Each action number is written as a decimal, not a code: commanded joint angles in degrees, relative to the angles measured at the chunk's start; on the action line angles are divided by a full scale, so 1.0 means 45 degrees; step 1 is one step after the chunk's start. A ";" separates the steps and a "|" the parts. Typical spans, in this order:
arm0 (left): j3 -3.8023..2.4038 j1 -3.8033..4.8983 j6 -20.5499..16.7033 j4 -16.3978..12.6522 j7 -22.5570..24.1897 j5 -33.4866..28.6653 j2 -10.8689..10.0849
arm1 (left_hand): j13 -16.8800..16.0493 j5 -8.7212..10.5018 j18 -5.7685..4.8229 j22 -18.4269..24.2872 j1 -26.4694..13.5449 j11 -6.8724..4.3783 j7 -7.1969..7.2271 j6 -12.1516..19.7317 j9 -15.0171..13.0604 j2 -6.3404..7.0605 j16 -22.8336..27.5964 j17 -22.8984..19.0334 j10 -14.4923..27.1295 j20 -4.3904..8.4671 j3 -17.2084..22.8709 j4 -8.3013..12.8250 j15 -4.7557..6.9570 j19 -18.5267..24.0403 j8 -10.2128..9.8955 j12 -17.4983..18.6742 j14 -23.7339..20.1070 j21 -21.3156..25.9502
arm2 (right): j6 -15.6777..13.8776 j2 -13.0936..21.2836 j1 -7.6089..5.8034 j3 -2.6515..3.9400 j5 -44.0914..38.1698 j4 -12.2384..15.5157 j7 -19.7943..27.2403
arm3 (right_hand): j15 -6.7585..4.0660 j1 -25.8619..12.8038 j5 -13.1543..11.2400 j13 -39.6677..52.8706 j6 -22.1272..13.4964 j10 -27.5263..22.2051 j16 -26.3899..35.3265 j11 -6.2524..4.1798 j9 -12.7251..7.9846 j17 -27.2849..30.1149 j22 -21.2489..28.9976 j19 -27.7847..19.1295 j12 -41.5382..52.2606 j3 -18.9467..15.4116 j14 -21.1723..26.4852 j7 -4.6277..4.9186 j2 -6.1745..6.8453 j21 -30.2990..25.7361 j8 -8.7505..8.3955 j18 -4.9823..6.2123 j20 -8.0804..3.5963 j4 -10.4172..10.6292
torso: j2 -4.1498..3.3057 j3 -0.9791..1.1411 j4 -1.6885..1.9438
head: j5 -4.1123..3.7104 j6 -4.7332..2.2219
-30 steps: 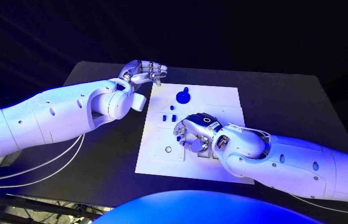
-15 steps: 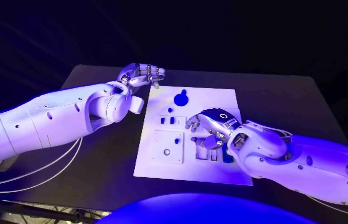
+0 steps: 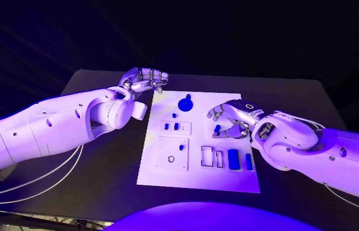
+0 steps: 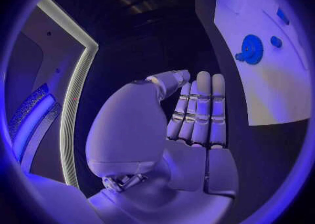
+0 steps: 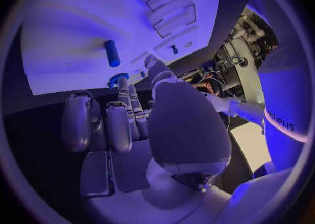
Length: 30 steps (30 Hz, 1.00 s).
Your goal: Assemble the parts on the task board
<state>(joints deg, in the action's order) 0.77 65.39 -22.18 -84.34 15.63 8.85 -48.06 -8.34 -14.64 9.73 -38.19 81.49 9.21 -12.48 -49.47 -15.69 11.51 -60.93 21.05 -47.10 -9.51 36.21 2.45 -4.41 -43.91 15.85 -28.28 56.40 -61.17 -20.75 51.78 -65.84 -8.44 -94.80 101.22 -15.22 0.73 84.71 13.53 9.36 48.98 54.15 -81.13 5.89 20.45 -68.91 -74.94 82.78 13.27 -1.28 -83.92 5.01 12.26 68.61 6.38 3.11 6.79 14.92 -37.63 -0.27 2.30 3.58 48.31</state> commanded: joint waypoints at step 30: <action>-0.0010 0.0010 0.0107 -0.0010 0.0196 -0.0019 -0.0025 | 0.0008 -0.0042 0.0189 -0.0017 -0.0062 -0.0027 -0.0031 0.0110 -0.0025 0.0028 0.0067 -0.0019 0.0082 -0.0005 -0.0037 0.0086 0.0033 0.0136 -0.0026 -0.0080 -0.0102 -0.0085 | 0.1155 -0.0226 0.0004 -0.0021 0.0131 -0.0672 -0.0056 | -0.0264 0.0529 -0.1076 -0.0932 0.1813 0.1925 0.0109 -0.0378 -0.0054 0.0323 -0.1826 0.0414 0.0370 0.2885 -0.0416 0.0554 -0.0704 0.0604 0.0371 0.0099 -0.0325 0.0375 | -0.0010 -0.0006 0.0008 | -0.0052 0.0036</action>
<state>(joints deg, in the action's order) 0.77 65.39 -22.18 -84.29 15.85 8.82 -48.21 -8.34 -14.64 9.73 -38.18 81.49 9.21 -12.69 -49.26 -15.75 11.51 -60.93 21.05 -47.10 -9.72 36.05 2.61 -4.20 -43.70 15.85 -28.28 56.20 -61.17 -15.30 50.80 -65.89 -8.53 -94.05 98.26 -15.76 -0.13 87.52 8.85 5.28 56.92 62.57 -80.46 4.22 20.24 -67.48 -74.93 83.82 15.12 11.29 -83.93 7.50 9.13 71.12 7.97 3.99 5.74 16.62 -37.67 -0.30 2.34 3.35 48.46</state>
